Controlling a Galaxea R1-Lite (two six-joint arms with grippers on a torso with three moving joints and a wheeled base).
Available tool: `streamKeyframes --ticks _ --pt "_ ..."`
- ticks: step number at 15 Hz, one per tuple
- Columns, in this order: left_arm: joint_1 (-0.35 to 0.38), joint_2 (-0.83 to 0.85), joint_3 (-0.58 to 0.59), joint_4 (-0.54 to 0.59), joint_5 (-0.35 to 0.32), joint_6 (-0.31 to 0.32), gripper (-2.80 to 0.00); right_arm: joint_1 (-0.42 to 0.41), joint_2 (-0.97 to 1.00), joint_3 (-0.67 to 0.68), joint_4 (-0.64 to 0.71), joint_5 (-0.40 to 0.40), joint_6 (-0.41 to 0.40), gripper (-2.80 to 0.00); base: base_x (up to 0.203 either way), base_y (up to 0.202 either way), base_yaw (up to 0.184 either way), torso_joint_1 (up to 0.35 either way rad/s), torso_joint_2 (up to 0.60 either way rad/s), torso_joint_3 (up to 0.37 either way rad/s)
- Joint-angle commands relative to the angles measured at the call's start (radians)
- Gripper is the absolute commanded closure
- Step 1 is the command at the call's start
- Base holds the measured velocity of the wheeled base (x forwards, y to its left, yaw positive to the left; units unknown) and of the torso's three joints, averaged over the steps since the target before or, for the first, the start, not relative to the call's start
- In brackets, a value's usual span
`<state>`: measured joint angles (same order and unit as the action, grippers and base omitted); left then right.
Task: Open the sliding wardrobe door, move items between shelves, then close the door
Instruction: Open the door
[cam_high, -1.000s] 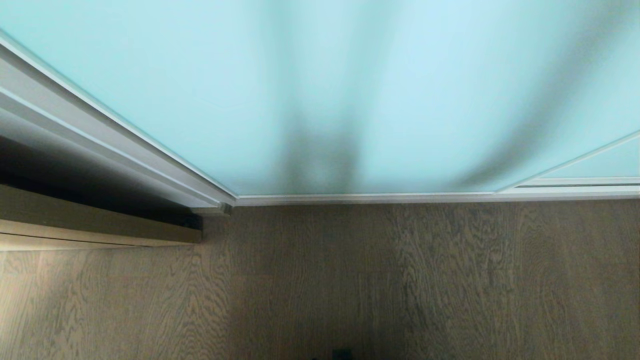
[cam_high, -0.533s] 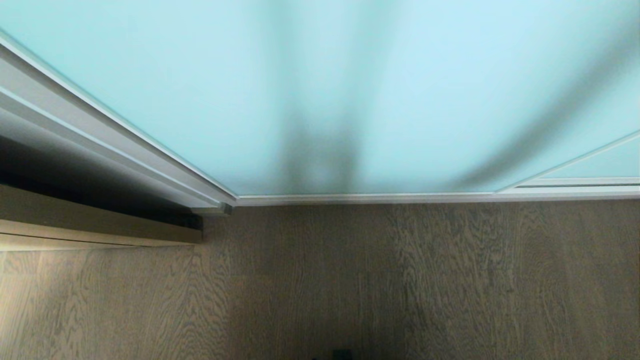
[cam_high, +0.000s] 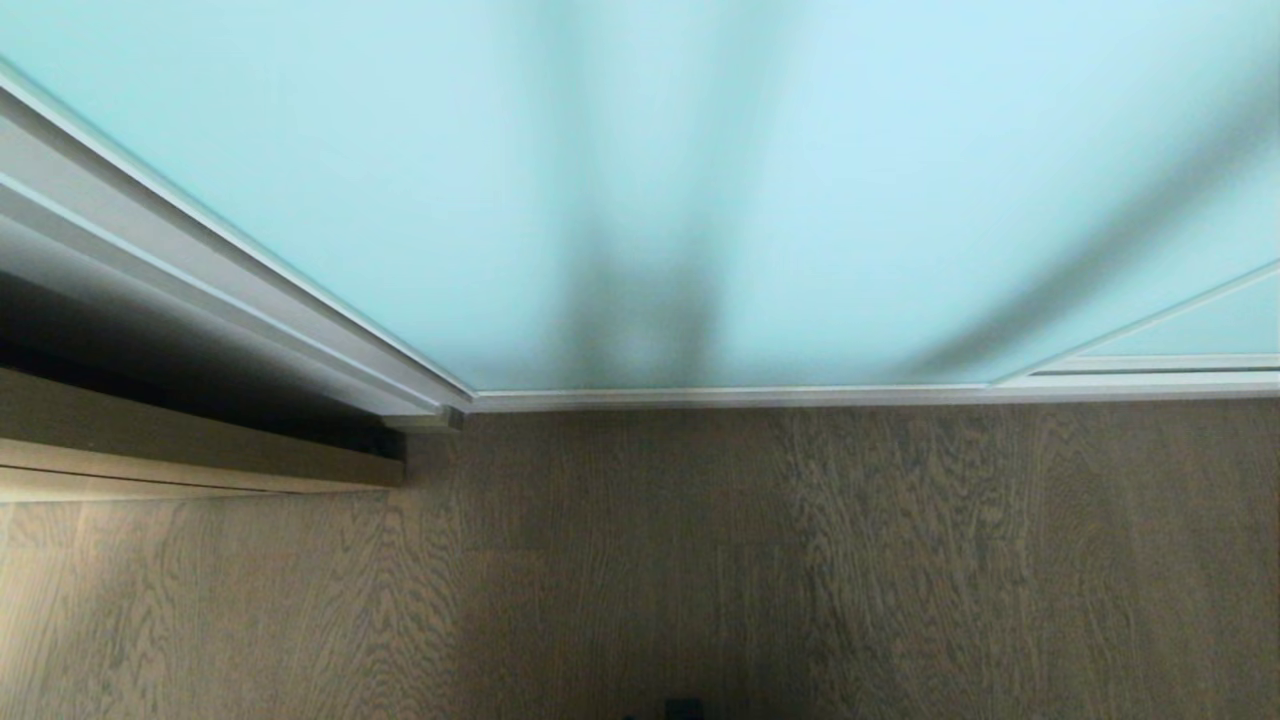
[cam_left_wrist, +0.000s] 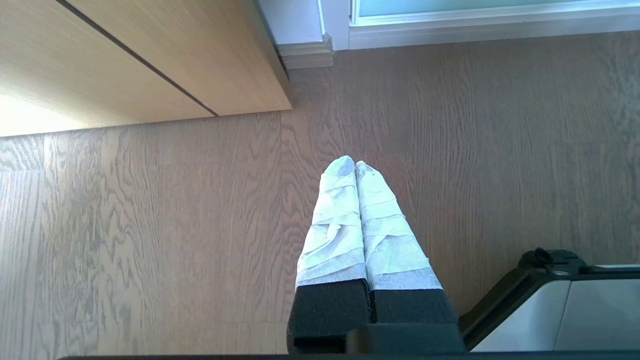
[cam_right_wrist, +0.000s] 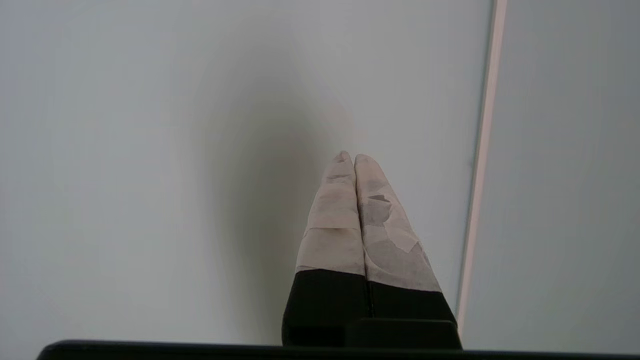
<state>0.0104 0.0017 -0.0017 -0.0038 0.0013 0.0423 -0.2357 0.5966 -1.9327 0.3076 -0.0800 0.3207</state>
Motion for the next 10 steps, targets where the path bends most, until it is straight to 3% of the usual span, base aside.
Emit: streamKeyframes --ticks 1,3,5,10 --pt "0.000 0.001 0.000 -0.001 0.000 0.001 0.00 0.012 -0.069 -0.002 0.082 0.003 -0.007 0.00 0.000 0.000 0.000 0.000 0.00 0.000" --pt "0.000 0.001 0.000 -0.001 0.000 -0.001 0.00 0.034 -0.133 0.005 0.285 0.009 -0.089 0.00 0.000 0.000 0.000 0.000 0.00 0.000" --pt "0.000 0.001 0.000 -0.001 0.000 0.001 0.00 0.050 -0.185 0.069 0.465 0.006 -0.119 0.00 0.000 0.000 0.000 0.000 0.00 0.000" --pt "0.000 0.001 0.000 -0.001 0.000 0.001 0.00 0.089 -0.296 0.541 0.572 -0.002 -0.128 0.00 0.000 0.000 0.000 0.000 0.00 0.000"
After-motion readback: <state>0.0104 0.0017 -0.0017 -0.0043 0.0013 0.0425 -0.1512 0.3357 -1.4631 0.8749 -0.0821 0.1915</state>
